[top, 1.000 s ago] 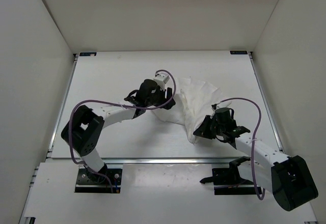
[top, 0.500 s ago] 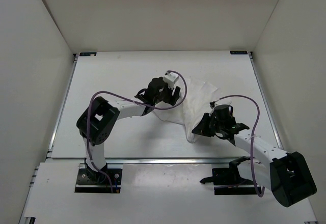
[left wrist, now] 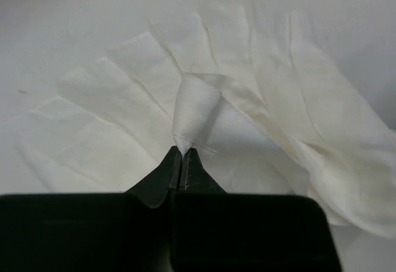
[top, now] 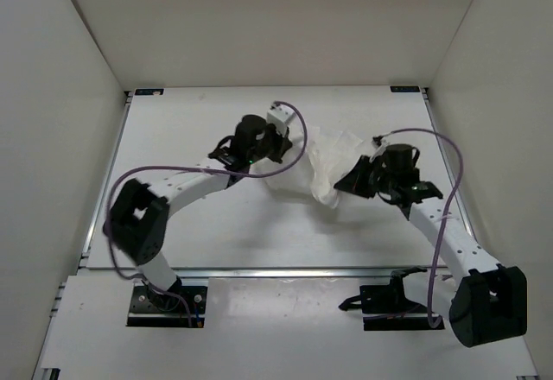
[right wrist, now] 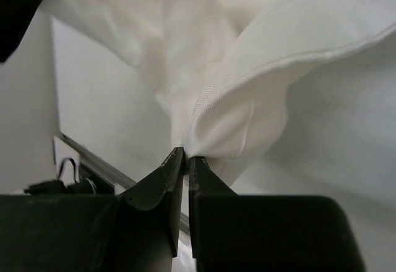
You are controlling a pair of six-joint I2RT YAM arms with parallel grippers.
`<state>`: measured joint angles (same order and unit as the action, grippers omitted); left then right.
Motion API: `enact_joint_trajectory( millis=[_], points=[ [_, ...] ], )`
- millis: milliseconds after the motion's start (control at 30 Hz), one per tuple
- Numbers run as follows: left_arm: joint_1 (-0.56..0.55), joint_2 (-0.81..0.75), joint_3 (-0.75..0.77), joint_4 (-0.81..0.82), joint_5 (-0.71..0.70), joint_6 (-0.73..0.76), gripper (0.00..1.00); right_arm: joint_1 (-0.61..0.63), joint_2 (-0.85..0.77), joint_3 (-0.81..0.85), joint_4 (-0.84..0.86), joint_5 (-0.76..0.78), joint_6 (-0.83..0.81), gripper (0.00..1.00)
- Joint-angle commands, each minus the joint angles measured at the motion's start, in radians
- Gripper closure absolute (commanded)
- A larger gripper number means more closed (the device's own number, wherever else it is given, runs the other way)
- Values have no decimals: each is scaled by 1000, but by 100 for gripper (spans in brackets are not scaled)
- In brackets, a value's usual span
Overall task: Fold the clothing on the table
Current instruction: Flatten the skirt out
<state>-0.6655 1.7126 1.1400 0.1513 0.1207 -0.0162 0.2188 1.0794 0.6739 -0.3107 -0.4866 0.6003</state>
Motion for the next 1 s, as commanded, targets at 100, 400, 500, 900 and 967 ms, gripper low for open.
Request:
enact_joint_trajectory(
  millis=[100, 400, 500, 900, 967],
  points=[
    [93, -479, 73, -151, 54, -51, 100, -209, -154, 309, -137, -113, -33, 100],
    [240, -783, 23, -243, 134, -171, 100, -196, -124, 527, -167, -168, 44, 100],
    [262, -714, -8, -236, 157, -185, 100, -129, 24, 571, -70, -211, 73, 100],
    [406, -193, 524, -346, 287, -127, 100, -59, 554, 1279, -260, -130, -72, 100],
    [392, -188, 553, -363, 274, -108, 100, -75, 538, 1242, -268, -124, -83, 100]
  ],
)
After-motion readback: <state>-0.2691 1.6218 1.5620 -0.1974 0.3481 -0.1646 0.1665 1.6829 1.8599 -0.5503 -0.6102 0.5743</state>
